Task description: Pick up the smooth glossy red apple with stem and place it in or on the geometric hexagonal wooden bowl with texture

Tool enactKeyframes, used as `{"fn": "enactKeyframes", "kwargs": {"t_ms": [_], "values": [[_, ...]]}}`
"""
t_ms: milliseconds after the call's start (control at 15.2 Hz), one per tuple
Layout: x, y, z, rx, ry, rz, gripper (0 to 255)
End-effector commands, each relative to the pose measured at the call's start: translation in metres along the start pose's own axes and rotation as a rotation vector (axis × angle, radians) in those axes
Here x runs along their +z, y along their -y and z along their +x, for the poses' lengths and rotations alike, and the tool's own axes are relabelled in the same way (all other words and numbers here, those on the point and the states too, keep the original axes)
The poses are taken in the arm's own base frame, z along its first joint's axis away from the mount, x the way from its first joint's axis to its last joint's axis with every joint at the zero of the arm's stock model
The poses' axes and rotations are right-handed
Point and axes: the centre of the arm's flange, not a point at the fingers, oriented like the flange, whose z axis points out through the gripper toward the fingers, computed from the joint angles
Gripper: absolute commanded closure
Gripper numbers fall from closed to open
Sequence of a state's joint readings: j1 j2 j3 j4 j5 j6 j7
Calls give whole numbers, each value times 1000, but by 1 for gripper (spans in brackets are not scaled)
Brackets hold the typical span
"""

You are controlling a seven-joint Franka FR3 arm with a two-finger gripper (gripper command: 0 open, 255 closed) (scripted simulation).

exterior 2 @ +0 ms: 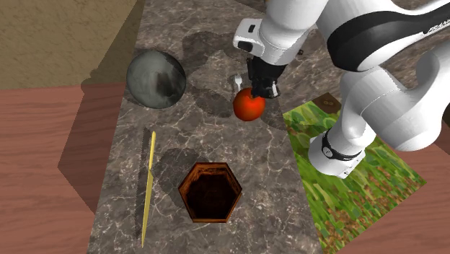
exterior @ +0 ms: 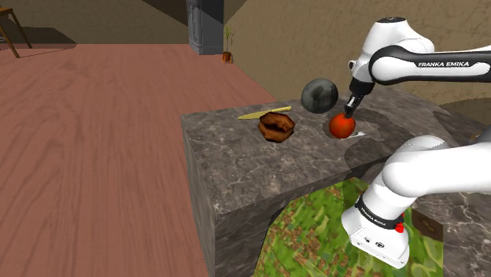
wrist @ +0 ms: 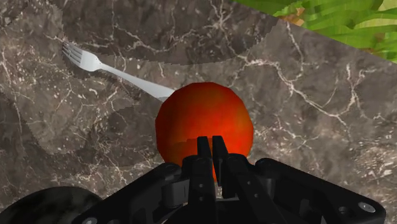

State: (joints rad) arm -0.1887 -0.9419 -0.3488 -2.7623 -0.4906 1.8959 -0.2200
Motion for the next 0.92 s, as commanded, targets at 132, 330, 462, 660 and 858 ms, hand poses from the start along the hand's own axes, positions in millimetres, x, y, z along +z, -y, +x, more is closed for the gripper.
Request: {"fn": "enactKeyframes", "kwargs": {"t_ms": [132,330,462,660,858], "values": [[-21,-5,0,0,0,0,255],[-36,-8,0,0,0,0,255],[-47,-10,0,0,0,0,255],[-62,-13,1,0,0,0,255],[-78,-16,1,0,0,0,255]]}}
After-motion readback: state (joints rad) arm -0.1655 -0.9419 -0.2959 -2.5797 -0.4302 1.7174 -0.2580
